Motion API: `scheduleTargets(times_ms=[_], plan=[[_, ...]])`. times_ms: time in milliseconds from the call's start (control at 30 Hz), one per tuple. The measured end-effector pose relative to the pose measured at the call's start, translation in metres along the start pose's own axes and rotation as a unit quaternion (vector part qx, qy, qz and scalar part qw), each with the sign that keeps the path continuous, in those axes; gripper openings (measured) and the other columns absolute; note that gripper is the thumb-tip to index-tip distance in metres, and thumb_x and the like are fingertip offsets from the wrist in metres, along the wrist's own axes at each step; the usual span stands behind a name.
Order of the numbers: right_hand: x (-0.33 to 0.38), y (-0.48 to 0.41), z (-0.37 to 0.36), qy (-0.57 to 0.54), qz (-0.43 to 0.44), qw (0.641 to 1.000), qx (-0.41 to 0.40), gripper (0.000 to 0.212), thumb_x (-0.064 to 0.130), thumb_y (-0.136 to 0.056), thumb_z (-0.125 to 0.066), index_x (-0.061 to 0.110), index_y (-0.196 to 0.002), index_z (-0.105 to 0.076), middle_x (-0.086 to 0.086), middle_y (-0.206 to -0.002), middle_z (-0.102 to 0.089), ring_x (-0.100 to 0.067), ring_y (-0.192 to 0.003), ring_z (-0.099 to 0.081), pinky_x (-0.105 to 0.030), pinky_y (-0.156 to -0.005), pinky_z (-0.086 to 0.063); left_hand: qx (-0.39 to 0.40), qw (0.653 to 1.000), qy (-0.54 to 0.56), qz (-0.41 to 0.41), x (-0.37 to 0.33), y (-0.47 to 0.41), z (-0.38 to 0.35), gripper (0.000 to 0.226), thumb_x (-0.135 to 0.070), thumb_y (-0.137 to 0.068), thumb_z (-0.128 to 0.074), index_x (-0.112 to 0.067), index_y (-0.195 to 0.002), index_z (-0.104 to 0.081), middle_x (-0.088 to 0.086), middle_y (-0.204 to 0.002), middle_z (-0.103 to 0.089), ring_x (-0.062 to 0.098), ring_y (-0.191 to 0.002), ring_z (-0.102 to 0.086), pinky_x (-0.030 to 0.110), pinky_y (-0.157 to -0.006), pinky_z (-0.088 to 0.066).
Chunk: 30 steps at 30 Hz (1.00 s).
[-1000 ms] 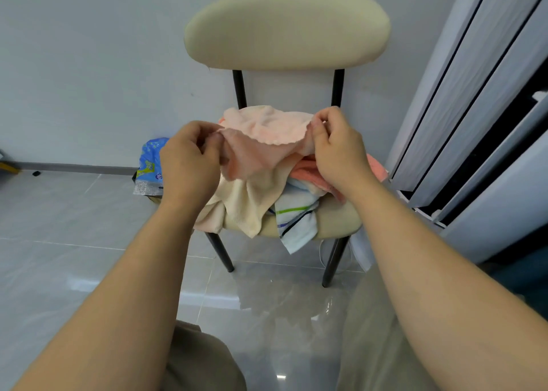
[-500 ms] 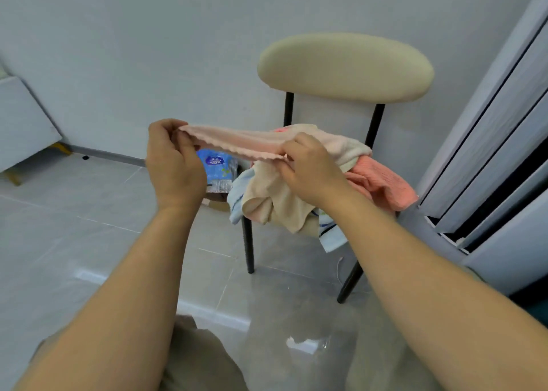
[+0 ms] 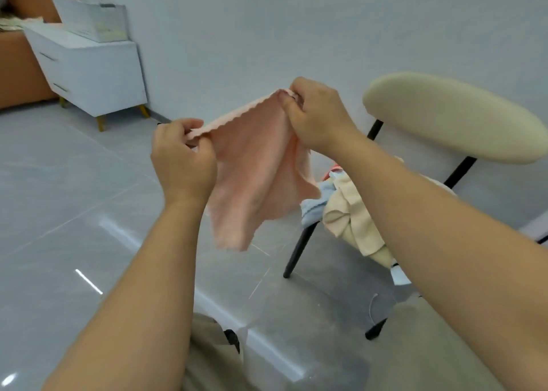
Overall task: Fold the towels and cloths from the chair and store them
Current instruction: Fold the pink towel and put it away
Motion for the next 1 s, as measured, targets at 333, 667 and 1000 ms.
scheduleTargets(times_ms=[333, 667, 1000], plan=[[0.012, -0.016, -0.078, -0.062, -0.066, 0.986, 0.14, 0.051, 0.043, -0.096, -0.057, 0.02, -0.061, -0.027, 0.005, -0.06, -0.026, -0.008, -0.045, -0.029, -0.017, -0.039, -0.026, 0.041, 0.987, 0.01, 0.154, 0.069, -0.025, 0.023, 0.026, -0.018, -0.096, -0.045, -0.032, -0.093, -0.066, -0.013, -0.084, -0.066, 0.014, -0.086, -0.065, 0.025, -0.073, -0.052], [-0.033, -0.015, -0.147, 0.006, -0.09, 0.989, 0.121, 0.052, 0.05, -0.099, -0.048, 0.016, -0.062, -0.037, 0.003, -0.062, -0.044, -0.026, -0.071, -0.048, -0.038, -0.062, -0.039, 0.124, 0.962, -0.181, 0.162, 0.099, -0.024, -0.01, 0.024, -0.019, -0.093, -0.054, -0.018, -0.096, -0.078, -0.005, -0.077, -0.069, 0.012, -0.076, -0.061, 0.018, -0.059, -0.039], [-0.105, 0.009, -0.142, -0.227, -0.242, 0.938, 0.099, 0.012, 0.019, -0.1, -0.047, 0.026, -0.11, -0.051, 0.002, -0.083, -0.055, -0.014, -0.065, -0.053, -0.024, -0.05, -0.041, 0.267, 0.939, -0.147, 0.158, 0.064, 0.013, -0.086, 0.034, 0.0, -0.092, -0.04, -0.026, -0.079, -0.056, 0.005, -0.085, -0.067, 0.025, -0.071, -0.072, 0.034, -0.062, -0.053]])
Point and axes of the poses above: each hand's wrist, its own y-axis away from the middle knuckle, its own z-axis out of the back of the hand, x = y × z, the point moved 6 cm from there along -y, towards the middle knuckle
